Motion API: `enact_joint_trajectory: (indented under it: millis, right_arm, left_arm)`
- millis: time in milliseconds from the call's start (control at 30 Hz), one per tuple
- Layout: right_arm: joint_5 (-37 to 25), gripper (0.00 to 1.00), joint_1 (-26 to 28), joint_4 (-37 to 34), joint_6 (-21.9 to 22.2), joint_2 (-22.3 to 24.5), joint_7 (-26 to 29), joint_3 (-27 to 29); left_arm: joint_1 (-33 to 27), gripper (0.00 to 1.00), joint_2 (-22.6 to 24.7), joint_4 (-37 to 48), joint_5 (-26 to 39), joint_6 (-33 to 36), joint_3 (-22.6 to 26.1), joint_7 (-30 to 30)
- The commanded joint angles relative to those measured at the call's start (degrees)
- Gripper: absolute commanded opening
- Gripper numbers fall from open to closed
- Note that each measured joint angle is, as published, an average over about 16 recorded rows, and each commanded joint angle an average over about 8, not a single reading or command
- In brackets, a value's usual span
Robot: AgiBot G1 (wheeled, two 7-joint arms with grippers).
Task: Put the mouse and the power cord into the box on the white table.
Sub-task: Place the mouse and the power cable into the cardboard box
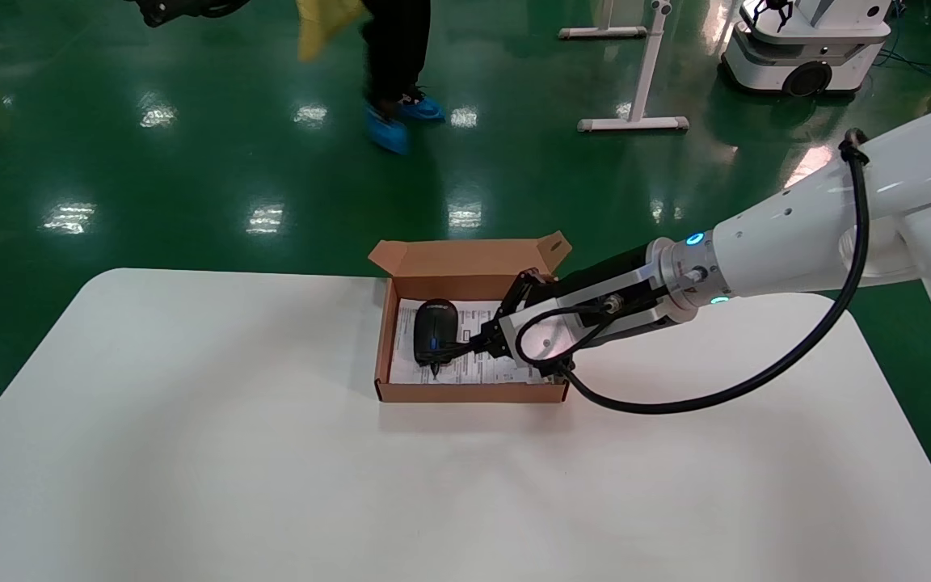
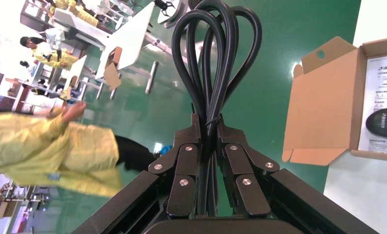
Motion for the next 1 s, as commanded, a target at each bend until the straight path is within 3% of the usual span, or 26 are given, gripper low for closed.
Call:
enact_joint_trajectory:
  millis: [33,700,1000]
  right_arm:
    - [-0.09,1.00,-0.21,0.57,0.14,0.02,0.55,-0.24]
    - [1.09,1.00,0.26,1.53,0.46,0.66,1.62,-0.99]
    - [3.67,1.00,6.36,-1.82,-0.63,6.57,3.22,0.95]
  left_arm:
    - [-0.11,0.00,0.00,0.02,0.10,0.09,0.07,-0.04]
    - [1.91,0.00,1.07,-0.64,1.58,3.89,1.42,-1.23]
    - [6.82,0.00,4.17,-0.09,0.72,4.48,1.17,-2.60]
